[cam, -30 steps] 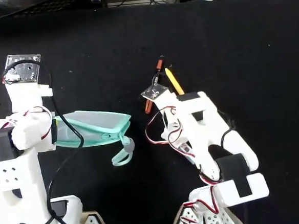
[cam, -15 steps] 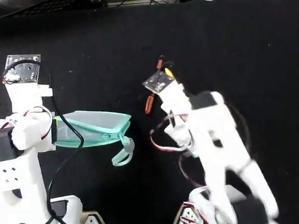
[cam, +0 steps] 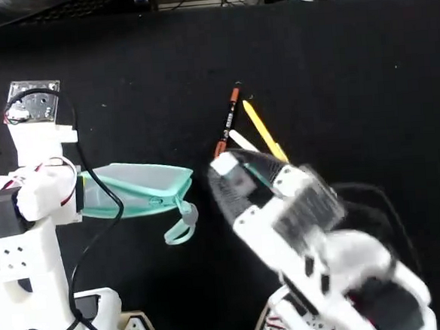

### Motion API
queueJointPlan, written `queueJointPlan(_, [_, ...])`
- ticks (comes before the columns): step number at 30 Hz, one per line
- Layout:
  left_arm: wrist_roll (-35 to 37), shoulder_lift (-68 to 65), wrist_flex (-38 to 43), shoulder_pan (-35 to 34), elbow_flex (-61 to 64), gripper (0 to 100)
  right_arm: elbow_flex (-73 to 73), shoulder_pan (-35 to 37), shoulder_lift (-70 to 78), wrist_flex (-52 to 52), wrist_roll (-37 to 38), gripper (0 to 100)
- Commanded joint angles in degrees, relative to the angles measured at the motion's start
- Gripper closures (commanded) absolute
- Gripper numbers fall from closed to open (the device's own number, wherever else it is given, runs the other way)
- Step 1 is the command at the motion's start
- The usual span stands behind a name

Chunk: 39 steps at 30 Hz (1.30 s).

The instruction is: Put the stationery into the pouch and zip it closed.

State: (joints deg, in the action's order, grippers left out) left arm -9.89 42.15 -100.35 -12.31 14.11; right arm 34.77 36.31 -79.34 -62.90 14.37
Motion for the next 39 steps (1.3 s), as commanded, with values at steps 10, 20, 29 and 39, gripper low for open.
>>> queueJointPlan(10, [-0.3, 0.3, -0.4, 0.3, 0.3, 97, 7.5, 19.8, -1.4, 23.5, -1.4, 98.5])
queueJointPlan(20, [-0.2, 0.3, -0.3, 0.4, -0.2, 97, 20.6, 26.7, 2.1, 38.5, -1.1, 98.5])
queueJointPlan(29, [-0.2, 0.3, -0.4, 0.4, -0.2, 97, 28.2, 19.6, 6.5, 50.5, 3.7, 98.5])
queueJointPlan(39, [-0.2, 0.3, -0.4, 0.4, -0.2, 97, 31.7, 17.4, 9.9, 49.4, 3.7, 98.2])
